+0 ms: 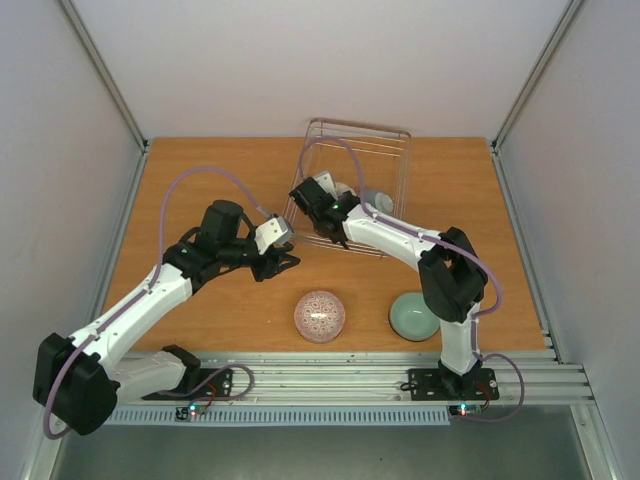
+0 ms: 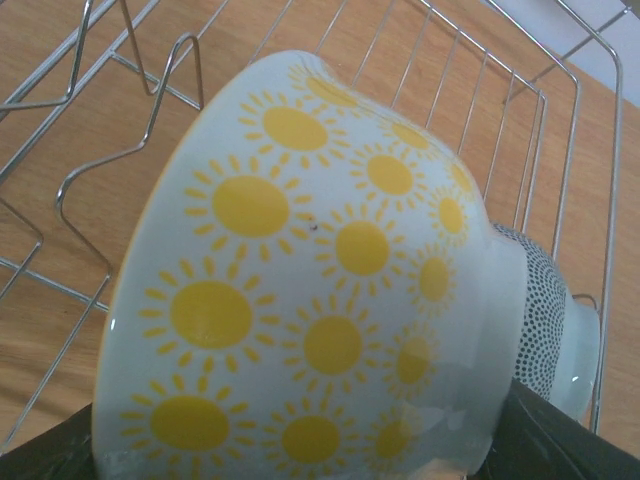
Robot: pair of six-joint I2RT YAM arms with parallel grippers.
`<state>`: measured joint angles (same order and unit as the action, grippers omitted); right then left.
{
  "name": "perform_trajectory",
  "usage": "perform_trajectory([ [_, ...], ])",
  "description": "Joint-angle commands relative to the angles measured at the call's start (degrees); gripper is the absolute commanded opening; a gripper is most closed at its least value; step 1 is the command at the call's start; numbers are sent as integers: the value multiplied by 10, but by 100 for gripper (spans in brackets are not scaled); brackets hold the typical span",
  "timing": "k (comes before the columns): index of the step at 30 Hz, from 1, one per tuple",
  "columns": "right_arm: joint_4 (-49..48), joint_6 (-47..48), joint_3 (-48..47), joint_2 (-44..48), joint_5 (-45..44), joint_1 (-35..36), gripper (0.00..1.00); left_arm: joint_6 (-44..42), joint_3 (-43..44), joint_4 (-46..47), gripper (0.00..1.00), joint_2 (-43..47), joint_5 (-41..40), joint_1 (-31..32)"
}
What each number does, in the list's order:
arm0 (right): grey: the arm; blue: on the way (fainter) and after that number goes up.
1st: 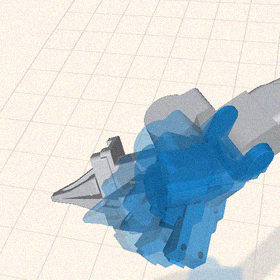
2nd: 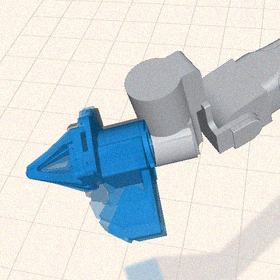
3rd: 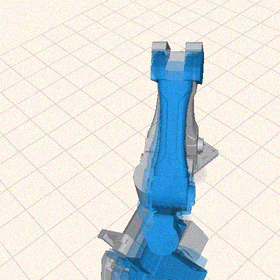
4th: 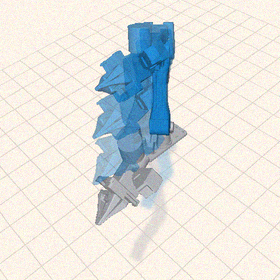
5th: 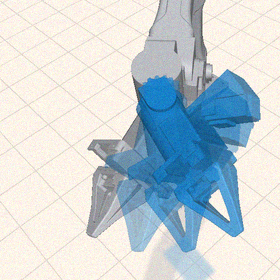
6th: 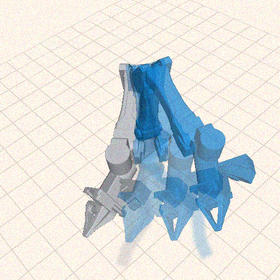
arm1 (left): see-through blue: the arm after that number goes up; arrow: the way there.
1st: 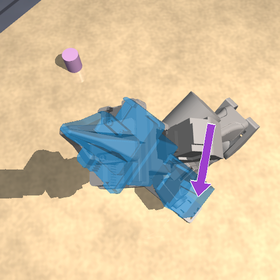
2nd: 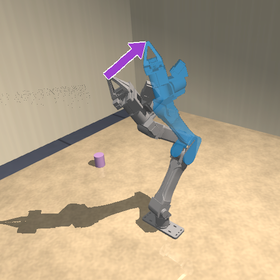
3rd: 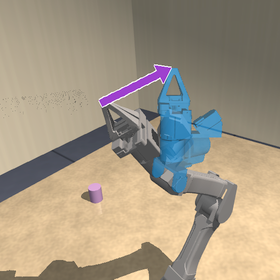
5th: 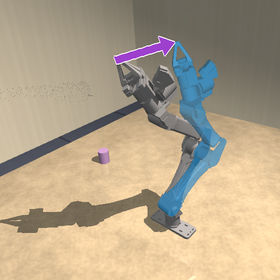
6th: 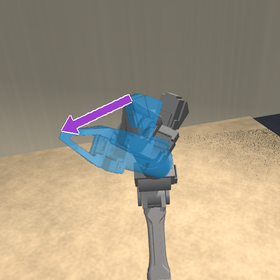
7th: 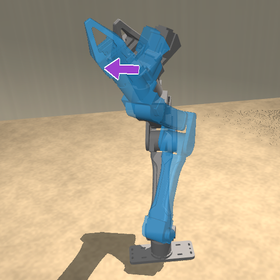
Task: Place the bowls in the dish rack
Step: Place the bowl in the dish rack.
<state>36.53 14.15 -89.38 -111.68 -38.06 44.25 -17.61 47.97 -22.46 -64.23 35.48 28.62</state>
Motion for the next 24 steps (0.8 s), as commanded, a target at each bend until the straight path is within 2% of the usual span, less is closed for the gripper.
perform_trajectory([
  [1,30,-17,2,27,-30,-5,1,-9,2,17,40,-6,12,-1],
  [11,94,-11,-91,-46,-89,-4,1,-10,3,15,40,-5,11,-1],
  [16,98,-19,-104,-48,-99,-4,1,-10,2,16,40,-3,13,-1],
  [24,141,-12,-184,-100,-122,-5,1,-12,4,14,39,-3,17,-1],
])
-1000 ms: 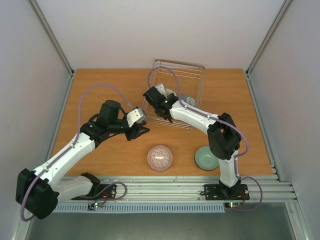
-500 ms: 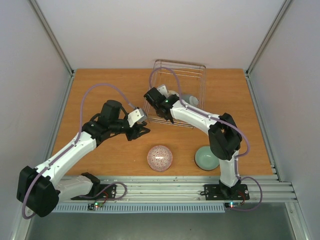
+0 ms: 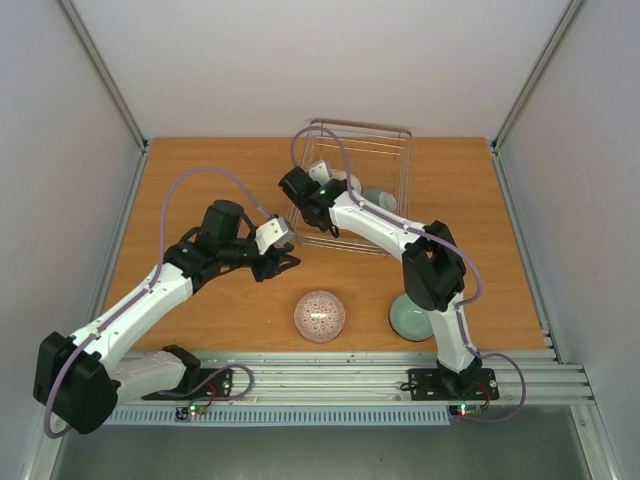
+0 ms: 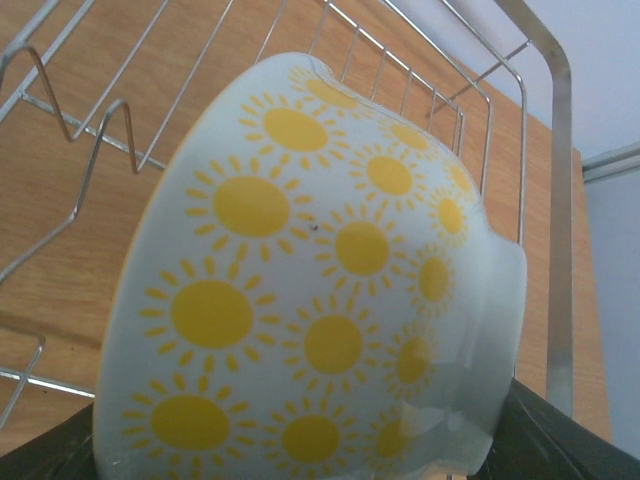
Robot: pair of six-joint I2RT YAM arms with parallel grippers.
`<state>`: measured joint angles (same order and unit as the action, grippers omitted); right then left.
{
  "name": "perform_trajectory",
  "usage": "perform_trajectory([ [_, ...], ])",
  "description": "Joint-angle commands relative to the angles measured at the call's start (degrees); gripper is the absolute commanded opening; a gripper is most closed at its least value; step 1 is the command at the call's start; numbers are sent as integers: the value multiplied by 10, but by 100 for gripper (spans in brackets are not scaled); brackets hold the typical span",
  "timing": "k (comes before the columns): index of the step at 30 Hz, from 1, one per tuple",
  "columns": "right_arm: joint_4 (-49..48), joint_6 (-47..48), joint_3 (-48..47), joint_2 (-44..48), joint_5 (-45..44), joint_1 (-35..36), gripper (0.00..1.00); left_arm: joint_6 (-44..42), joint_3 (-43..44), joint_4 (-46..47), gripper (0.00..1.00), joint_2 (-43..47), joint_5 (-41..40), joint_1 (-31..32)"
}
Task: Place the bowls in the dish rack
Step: Place the bowl in the dish rack.
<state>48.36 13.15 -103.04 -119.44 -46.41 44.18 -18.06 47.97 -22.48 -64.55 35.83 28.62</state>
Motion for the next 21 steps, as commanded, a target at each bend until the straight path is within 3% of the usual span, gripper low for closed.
perform_trajectory([
  [1,27,-1,-57,-30,-35,-5,1,-7,3,14,39,2,13,-1],
  [8,54,-8,-105,-72,-19,-10,1,-8,2,11,40,8,14,-1],
  [14,60,-21,-94,-80,-15,-11,3,-8,1,13,40,9,18,-1],
  [21,65,-19,-102,-94,-9,-19,42,-8,2,12,40,9,18,-1],
])
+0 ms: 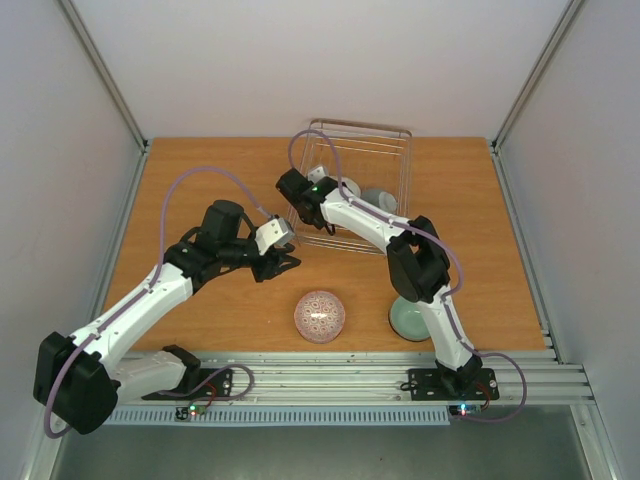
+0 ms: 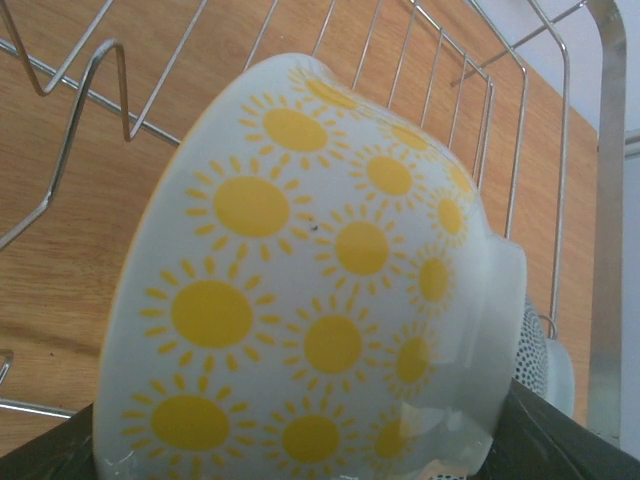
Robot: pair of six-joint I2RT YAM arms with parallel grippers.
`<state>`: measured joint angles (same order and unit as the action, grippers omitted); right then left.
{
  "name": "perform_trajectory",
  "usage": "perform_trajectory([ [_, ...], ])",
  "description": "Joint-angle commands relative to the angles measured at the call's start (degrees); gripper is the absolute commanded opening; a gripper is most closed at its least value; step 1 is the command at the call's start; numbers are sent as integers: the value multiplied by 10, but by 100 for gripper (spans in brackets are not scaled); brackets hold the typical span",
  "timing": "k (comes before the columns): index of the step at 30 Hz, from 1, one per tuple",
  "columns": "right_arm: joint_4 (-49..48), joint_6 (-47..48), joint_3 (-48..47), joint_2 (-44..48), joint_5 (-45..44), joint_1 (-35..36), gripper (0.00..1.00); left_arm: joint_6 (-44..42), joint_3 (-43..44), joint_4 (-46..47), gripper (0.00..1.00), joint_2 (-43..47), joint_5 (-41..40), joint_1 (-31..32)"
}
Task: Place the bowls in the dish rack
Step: Place the bowl in the dish rack.
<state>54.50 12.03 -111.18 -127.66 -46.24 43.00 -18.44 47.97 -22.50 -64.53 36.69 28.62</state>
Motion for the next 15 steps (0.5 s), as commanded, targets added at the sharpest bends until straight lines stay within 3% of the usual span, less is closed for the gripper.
perform_trajectory([
  [1,4,-7,-22,-14,-10,-7,47,-5,2,11,40,9,10,-1],
  [11,-38,4,28,22,17,-7,98,-7,5,6,40,2,14,-1],
  [15,-70,18,63,53,29,-8,99,-7,5,6,40,2,15,-1],
])
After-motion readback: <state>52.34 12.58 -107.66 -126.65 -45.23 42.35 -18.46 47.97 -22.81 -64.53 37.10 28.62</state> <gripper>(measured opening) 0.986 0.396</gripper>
